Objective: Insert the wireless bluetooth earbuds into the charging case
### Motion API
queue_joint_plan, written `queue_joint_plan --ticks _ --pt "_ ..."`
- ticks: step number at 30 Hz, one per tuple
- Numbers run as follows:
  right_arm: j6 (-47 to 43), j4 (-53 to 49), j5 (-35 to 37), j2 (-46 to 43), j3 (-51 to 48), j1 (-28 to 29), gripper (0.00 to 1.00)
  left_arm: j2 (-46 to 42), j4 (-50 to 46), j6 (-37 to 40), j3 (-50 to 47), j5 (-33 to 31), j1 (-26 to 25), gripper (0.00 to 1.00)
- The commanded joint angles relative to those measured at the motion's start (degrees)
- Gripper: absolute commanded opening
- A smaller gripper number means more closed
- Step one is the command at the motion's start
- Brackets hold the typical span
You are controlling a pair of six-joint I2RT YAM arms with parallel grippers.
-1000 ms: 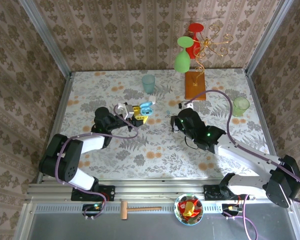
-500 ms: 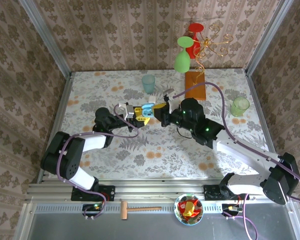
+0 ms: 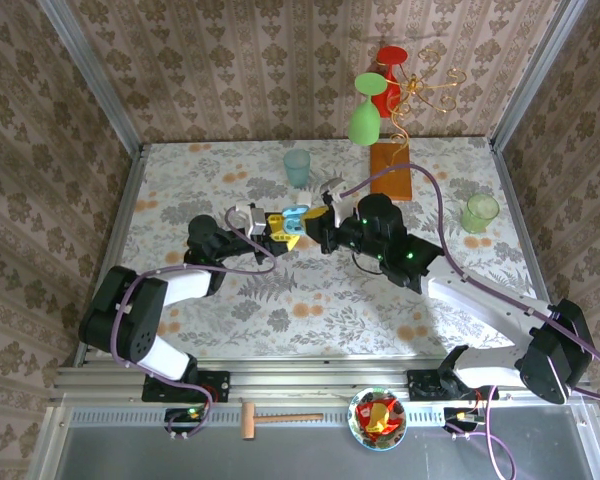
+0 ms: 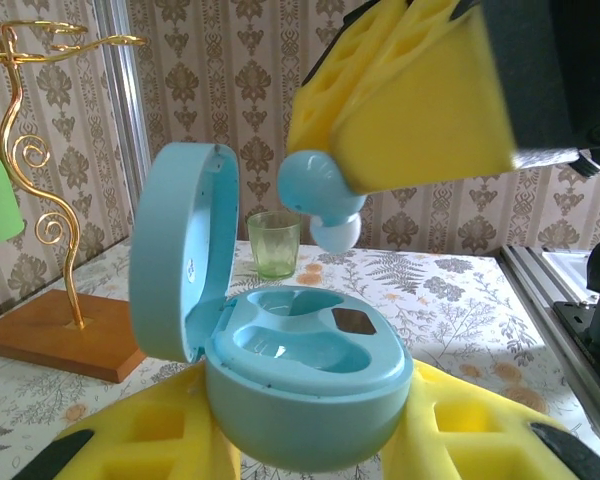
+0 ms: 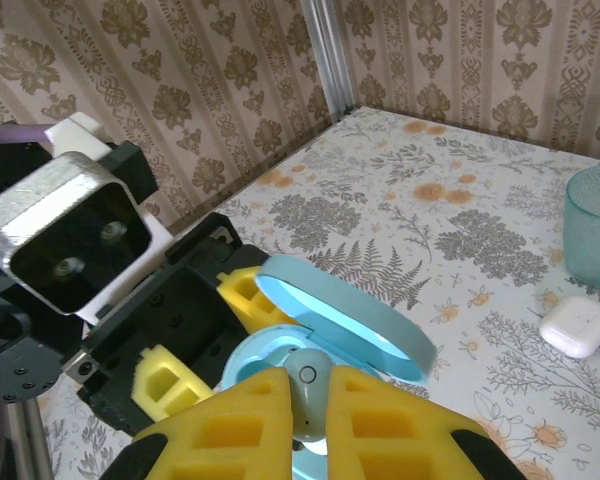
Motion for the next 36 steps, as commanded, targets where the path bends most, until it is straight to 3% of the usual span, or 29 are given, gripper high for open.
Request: queue_joint_plan --ticks 1,27,36 --pt "-0.63 1.86 -0.69 -0.42 -0.89 -0.69 0.1 -2.36 2.39 -1.95 1.69 1.54 -0.47 0.25" --pt "-0.24 1.91 -4.79 1.32 -1.65 -1.35 0.15 -2.85 2.38 -3.65 2.4 -0.32 -0.39 0.24" --pt "0.14 1.32 -3.24 -1.45 -1.74 -1.49 0.42 -2.76 2.36 -3.39 1.96 -0.77 0.09 0.24"
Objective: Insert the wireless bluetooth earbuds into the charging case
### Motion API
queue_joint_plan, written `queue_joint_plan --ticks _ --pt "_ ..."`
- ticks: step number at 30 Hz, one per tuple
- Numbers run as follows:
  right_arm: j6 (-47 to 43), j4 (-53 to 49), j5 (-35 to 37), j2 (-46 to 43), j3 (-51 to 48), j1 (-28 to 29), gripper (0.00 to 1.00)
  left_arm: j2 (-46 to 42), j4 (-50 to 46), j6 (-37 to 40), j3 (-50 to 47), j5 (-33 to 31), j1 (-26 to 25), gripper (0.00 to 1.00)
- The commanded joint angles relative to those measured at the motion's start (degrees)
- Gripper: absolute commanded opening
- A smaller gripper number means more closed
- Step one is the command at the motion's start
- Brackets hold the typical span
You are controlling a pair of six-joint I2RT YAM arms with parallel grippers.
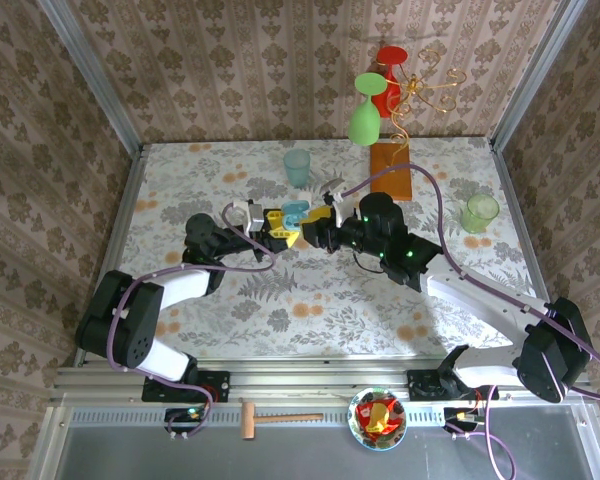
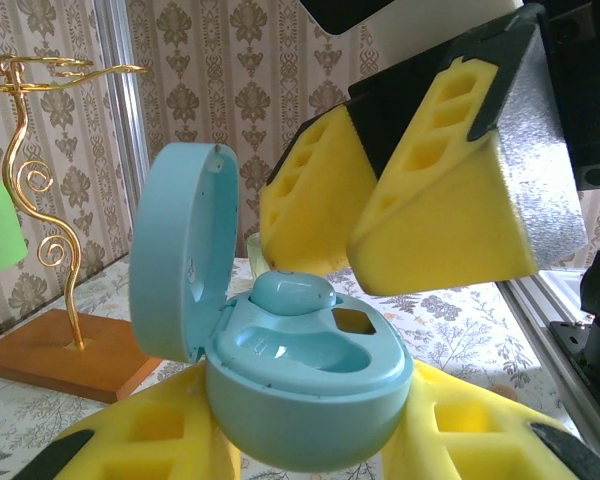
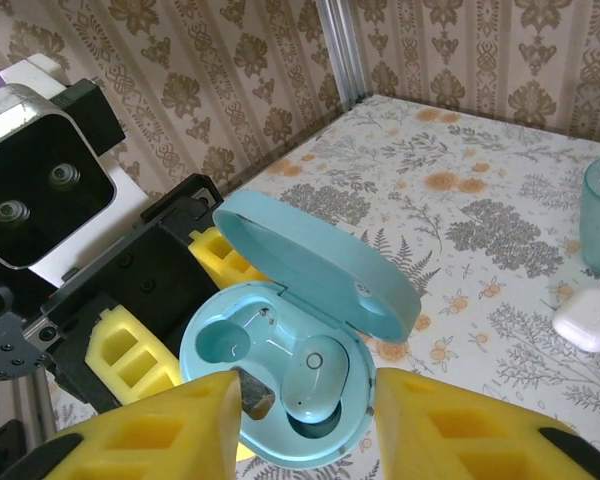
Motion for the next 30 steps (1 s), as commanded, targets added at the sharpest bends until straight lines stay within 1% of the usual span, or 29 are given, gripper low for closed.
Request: queue_joint_plan --ticks 1,4,7,10,13,16,18,22,27,30 --pt "0.19 0.52 0.63 -2.72 -0.96 -0.24 0.43 -0.97 2.38 -0.93 0.86 -0.42 0.59 0.24" --pt "0.43 1.63 0.66 -5.0 -1.91 -0.31 0.47 -0.8 2.36 -0.54 0.51 -0.59 1.29 0.24" --pt "2.02 5.01 1.4 -6.97 -4.44 -1.33 0.52 -0.79 2.3 0.11 0.12 -0.77 1.87 0.24" --pt "5.71 8.54 4.23 -7.85 -7.39 -4.04 0.55 -0.99 2.3 0.61 -0.43 -0.53 2.73 0.24" --pt "9.97 8.95 8.14 -5.93 -8.69 -8.06 0.55 -1.23 2.28 1.13 -0.8 -0.53 3.42 0.24" --pt "12.96 4.59 12.12 -0.52 -6.62 -11.52 0.55 -1.18 2.29 1.24 -0.72 -0.76 3.51 0.24" --pt "12.37 -1.29 14.61 5.1 -2.05 -12.62 0.54 -1.22 2.25 1.46 -0.72 -0.83 3.54 0.24" --pt "8.14 -9.96 18.07 17.07 6.73 -12.66 0.49 -1.47 2.13 1.66 -1.11 -0.91 3.67 0.24" --pt "4.28 -21.22 19.44 30.64 19.36 -12.66 0.46 -2.33 1.93 1.93 -1.99 -1.17 3.88 0.24" --pt "2.12 -27.22 19.85 37.13 25.95 -12.66 0.41 -2.55 1.7 2.14 -2.29 -1.21 4.05 0.24"
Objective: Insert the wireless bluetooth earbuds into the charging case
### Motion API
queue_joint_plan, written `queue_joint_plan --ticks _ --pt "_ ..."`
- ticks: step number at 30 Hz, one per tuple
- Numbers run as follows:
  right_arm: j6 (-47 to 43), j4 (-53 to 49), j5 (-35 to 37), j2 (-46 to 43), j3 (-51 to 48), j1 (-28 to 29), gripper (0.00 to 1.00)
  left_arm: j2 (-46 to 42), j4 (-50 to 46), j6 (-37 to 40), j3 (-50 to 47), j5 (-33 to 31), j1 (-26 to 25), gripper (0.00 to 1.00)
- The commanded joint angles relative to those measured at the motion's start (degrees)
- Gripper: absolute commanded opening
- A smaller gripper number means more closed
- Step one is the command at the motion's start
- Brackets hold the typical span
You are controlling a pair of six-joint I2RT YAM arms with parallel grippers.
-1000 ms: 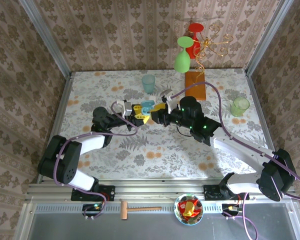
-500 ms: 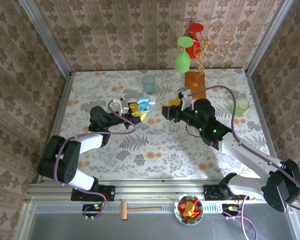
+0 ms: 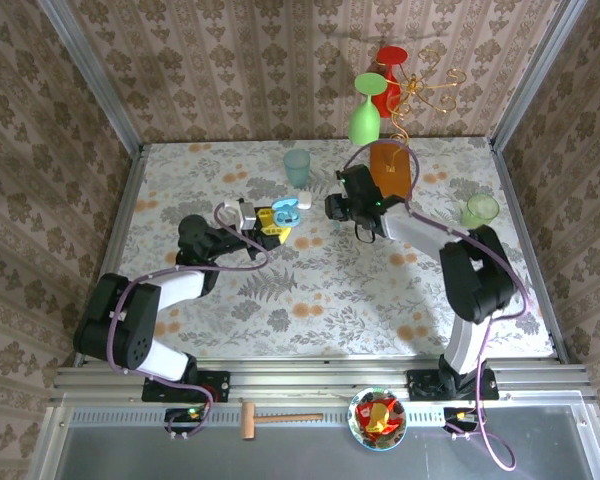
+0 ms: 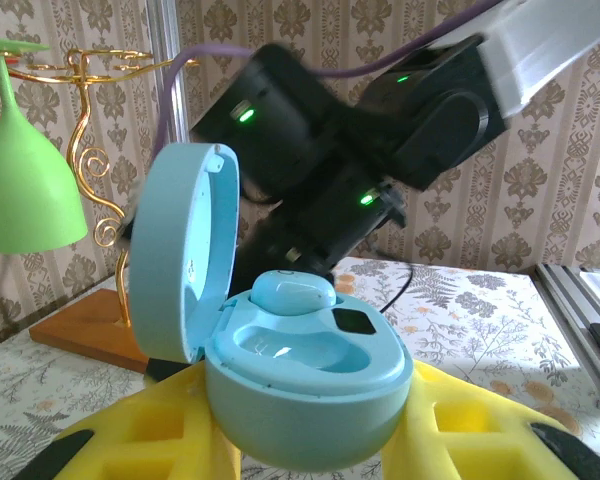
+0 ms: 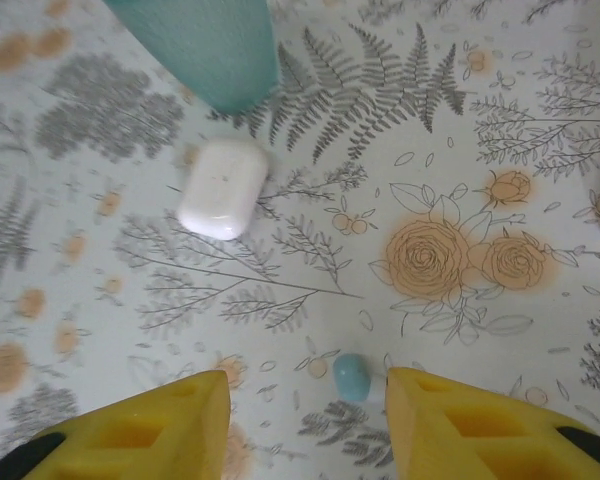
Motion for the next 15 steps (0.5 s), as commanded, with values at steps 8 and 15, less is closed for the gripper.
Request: queue_joint_plan --ticks 8,15 --pt "-9.01 -24.69 9.6 14.31 18.29 1.97 0.33 -1.77 1.56 1.69 -0.6 0.1 0.76 0.24" --pt "-11.87 -30.47 15.19 19.14 23.8 3.65 0.29 -1.68 1.51 1.6 -0.24 0.28 0.87 0.24"
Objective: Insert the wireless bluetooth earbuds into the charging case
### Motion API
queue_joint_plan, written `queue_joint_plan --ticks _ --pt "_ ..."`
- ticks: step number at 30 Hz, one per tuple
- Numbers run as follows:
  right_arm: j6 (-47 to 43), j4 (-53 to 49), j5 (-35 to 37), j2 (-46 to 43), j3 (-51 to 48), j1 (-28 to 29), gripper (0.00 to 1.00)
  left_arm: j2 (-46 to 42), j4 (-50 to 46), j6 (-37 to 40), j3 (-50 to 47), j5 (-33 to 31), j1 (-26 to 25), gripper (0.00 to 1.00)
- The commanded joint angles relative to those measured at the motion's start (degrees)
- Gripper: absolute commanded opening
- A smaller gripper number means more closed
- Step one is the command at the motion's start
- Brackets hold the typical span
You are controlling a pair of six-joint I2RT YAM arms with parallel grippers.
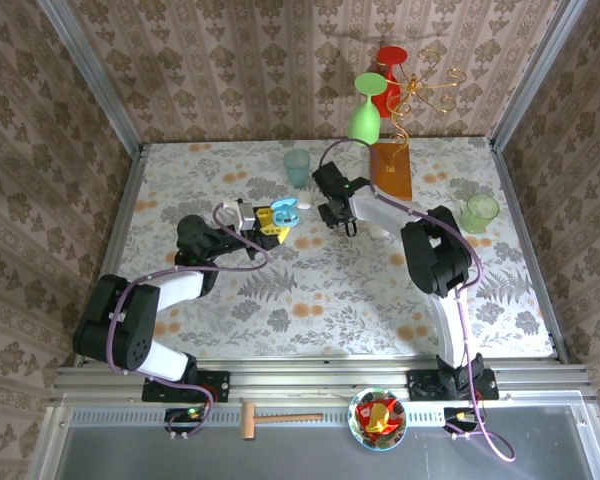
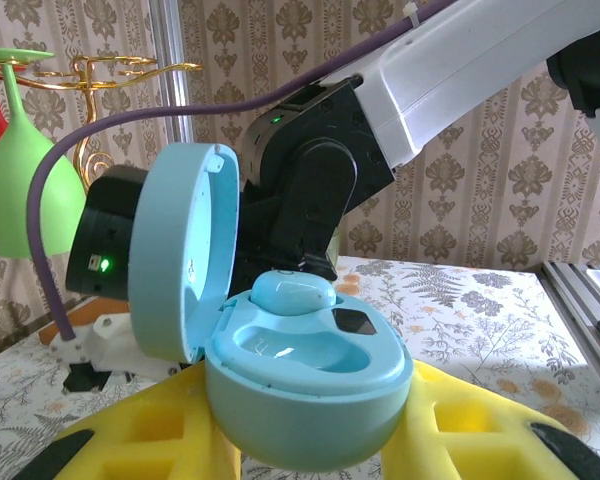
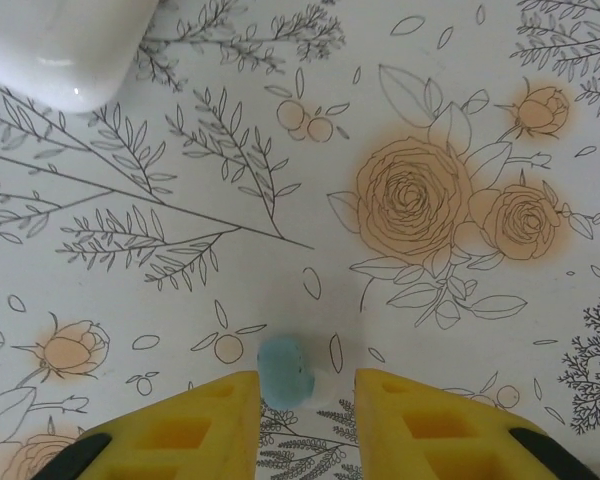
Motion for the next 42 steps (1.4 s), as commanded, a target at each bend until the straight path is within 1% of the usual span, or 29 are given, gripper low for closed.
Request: queue_joint_plan --ticks 1,11,24,28,32,35,38,40,42 --pt "-3.08 -6.53 6.09 2.71 3.46 1.1 0.29 -1.46 1.55 0.96 -0.05 0.23 0.56 0.24" --pt "-4.77 -9.53 10.68 7.39 8.76 3.58 0.25 -1.92 1.58 0.69 -0.06 0.34 0.57 0.24" --pt "-6.83 -11.98 14.53 11.23 12.69 4.62 0.24 -1.82 1.62 0.89 -0.14 0.41 0.76 0.24" --pt "-7.28 -12.37 14.85 11.62 12.85 4.68 0.23 -1.72 1.55 0.88 -0.22 0.42 0.85 0.24" --pt "-6.98 -12.57 14.84 11.17 12.85 4.62 0.19 -1.76 1.66 0.87 -0.22 0.41 0.87 0.24" --pt "-6.42 -11.74 13.08 9.13 11.55 4.44 0.16 -1.72 1.64 0.88 -0.25 0.45 0.85 0.24" --pt "-6.05 -9.89 10.49 7.42 9.7 3.71 0.17 -1.55 1.64 0.89 -0.31 0.41 0.9 0.24" --pt "-6.17 -10.11 10.57 7.94 9.76 3.38 0.23 -1.46 1.64 0.78 -0.22 0.41 0.88 0.24" --pt "-6.36 -10.3 10.84 8.48 9.95 3.29 0.24 -1.53 1.73 0.66 -0.22 0.46 0.88 0.24"
